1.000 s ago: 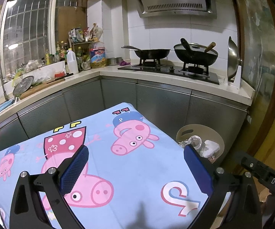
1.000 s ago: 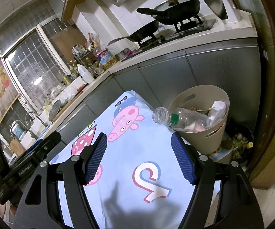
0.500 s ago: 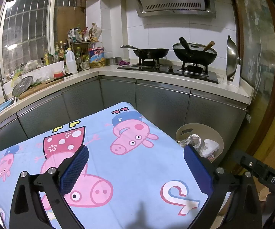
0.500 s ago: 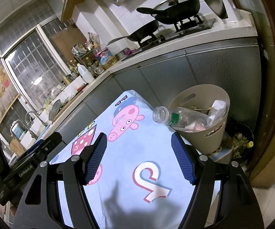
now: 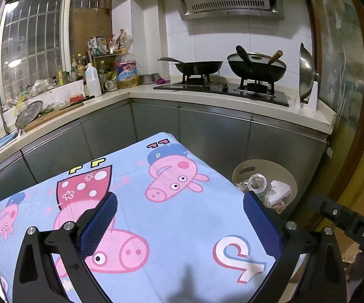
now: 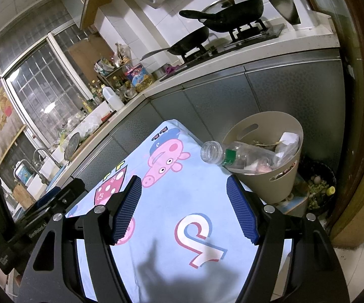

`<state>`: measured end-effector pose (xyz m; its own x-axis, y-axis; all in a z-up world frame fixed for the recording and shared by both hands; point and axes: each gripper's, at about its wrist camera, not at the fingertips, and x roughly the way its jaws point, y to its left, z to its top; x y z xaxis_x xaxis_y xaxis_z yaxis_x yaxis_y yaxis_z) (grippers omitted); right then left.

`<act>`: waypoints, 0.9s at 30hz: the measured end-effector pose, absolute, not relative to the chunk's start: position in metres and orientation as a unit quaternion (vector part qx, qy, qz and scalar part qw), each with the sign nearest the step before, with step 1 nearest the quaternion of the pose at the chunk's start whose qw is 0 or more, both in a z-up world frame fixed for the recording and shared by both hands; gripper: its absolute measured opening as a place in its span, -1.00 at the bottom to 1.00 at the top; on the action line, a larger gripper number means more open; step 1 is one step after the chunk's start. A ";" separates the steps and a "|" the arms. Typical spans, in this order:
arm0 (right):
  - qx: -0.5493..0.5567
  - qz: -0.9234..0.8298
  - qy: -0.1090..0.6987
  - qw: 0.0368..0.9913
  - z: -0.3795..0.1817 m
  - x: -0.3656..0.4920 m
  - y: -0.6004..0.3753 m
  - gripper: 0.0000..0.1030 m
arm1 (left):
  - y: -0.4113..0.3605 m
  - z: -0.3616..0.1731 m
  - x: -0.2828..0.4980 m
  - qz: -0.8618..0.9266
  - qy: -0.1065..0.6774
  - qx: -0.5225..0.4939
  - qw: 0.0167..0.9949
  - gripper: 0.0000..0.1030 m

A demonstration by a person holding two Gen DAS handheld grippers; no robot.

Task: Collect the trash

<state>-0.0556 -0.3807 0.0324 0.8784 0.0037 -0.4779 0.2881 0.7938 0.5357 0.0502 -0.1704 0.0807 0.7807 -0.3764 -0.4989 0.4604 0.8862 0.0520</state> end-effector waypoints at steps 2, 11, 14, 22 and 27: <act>0.311 -0.077 0.234 0.918 0.032 -0.056 -0.381 0.35 | -0.170 0.079 0.049 -0.222 0.246 0.087 0.939 0.93; 0.312 -0.077 0.234 0.918 0.033 -0.056 -0.381 0.35 | -0.170 0.072 0.049 -0.229 0.252 0.088 0.936 0.93; 0.312 -0.077 0.234 0.918 0.033 -0.055 -0.381 0.35 | -0.170 0.069 0.051 -0.232 0.250 0.095 0.935 0.93; 0.311 -0.076 0.235 0.918 0.030 -0.056 -0.378 0.35 | -0.170 0.069 0.051 -0.242 0.257 0.100 0.930 0.93; 0.311 -0.077 0.236 0.917 0.031 -0.056 -0.378 0.35 | -0.168 0.068 0.051 -0.243 0.261 0.101 0.929 0.93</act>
